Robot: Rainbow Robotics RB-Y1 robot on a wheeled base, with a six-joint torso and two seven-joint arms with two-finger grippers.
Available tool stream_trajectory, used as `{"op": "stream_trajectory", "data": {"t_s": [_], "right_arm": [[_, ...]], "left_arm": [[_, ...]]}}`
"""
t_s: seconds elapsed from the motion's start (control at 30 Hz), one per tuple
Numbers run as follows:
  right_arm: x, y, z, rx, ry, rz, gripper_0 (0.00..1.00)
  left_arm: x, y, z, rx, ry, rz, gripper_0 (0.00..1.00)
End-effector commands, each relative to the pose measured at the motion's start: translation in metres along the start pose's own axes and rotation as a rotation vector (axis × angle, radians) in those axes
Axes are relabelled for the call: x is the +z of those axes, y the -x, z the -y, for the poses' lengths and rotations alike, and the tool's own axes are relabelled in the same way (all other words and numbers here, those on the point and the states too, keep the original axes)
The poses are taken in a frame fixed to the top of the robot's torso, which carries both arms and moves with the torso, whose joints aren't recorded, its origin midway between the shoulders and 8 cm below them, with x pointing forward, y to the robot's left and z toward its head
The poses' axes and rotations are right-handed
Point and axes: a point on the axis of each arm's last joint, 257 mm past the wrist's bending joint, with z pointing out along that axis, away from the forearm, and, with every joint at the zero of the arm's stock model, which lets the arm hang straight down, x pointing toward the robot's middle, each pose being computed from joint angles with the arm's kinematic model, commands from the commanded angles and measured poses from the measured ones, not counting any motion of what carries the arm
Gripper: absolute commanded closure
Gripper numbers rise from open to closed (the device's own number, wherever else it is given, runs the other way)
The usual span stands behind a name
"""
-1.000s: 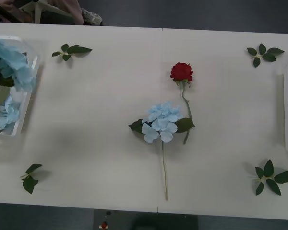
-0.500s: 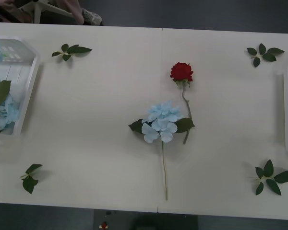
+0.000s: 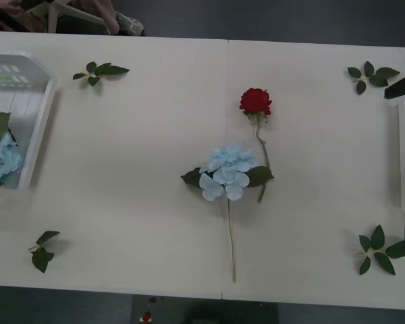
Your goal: Put the red flowers into the right box and the blue flowers into the left box
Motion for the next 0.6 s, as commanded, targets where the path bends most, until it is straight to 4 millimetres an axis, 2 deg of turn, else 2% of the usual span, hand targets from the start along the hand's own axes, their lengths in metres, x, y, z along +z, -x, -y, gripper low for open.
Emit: {"op": "stream_trajectory", "data": {"t_s": [0.03, 0.07, 0.13, 0.27, 0.33, 0.37, 0.4, 0.6], "right_arm": [[0.008, 0.007, -0.04, 0.008, 0.053, 0.016, 0.17], [0.011, 0.007, -0.043, 0.007, 0.052, 0.013, 0.17], [0.022, 0.003, -0.058, -0.004, 0.046, -0.001, 0.16], [0.041, 0.0, -0.086, -0.028, 0.031, -0.014, 0.17], [0.05, -0.002, -0.1, -0.029, 0.03, -0.016, 0.16], [0.05, -0.002, -0.1, -0.029, 0.03, -0.016, 0.16], [0.059, -0.004, -0.117, -0.024, 0.031, -0.015, 0.16], [0.085, -0.007, -0.161, -0.037, 0.008, 0.015, 0.17]], "left_arm": [[0.001, 0.02, -0.021, 0.037, 0.051, 0.066, 0.96], [0.002, 0.018, -0.023, 0.037, 0.056, 0.066, 0.95], [0.006, 0.015, -0.028, 0.033, 0.065, 0.072, 0.85], [0.009, 0.011, -0.023, 0.037, 0.064, 0.07, 0.7], [0.009, 0.011, -0.024, 0.04, 0.067, 0.071, 0.67], [0.009, 0.011, -0.024, 0.04, 0.067, 0.071, 0.67], [0.009, 0.012, -0.023, 0.04, 0.066, 0.072, 0.64], [0.009, 0.012, -0.023, 0.037, 0.064, 0.074, 0.58]]}}
